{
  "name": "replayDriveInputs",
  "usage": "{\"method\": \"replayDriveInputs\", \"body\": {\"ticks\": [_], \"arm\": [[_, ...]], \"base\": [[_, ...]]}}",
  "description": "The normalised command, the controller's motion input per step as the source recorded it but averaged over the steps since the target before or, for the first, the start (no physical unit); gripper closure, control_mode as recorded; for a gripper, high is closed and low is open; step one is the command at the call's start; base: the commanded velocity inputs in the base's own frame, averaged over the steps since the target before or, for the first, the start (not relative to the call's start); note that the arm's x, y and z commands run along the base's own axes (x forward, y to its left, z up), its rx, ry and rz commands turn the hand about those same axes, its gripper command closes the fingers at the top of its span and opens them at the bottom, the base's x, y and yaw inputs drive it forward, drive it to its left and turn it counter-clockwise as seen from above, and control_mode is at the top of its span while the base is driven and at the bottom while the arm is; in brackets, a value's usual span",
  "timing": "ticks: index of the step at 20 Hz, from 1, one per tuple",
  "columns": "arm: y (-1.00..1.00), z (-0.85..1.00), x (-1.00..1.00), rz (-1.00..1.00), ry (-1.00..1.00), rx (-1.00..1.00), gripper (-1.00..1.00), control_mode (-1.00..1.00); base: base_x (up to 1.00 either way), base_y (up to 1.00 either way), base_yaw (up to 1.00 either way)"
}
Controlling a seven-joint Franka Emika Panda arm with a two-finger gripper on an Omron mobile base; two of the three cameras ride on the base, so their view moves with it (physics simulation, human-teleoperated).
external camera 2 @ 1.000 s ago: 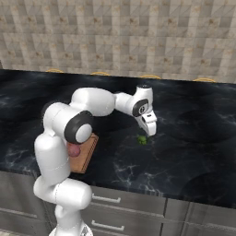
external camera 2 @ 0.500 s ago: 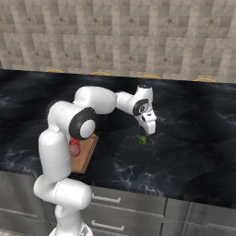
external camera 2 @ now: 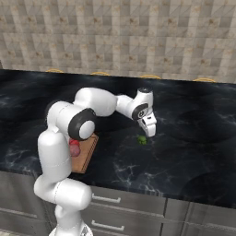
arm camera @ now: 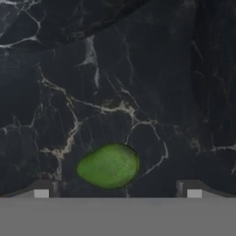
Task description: Place the avocado, onion, tomato, and bell pepper on the cutting board.
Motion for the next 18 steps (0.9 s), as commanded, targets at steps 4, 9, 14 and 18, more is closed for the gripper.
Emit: {"method": "replayDriveInputs", "body": {"ticks": [4, 9, 14, 18], "arm": [[0.0, -0.3, 0.07, 0.0, 0.0, -0.03, -1.0, -1.0], [0.0, -0.37, 0.13, 0.0, 0.0, -0.04, -1.0, -1.0], [0.0, -0.32, 0.2, 0.01, 0.0, 0.0, -1.0, -1.0], [0.0, -0.32, 0.28, 0.03, 0.0, 0.0, -1.0, -1.0]], "base": [[0.0, 0.0, 0.0], [0.0, 0.0, 0.0], [0.0, 0.0, 0.0], [0.0, 0.0, 0.0]]}}
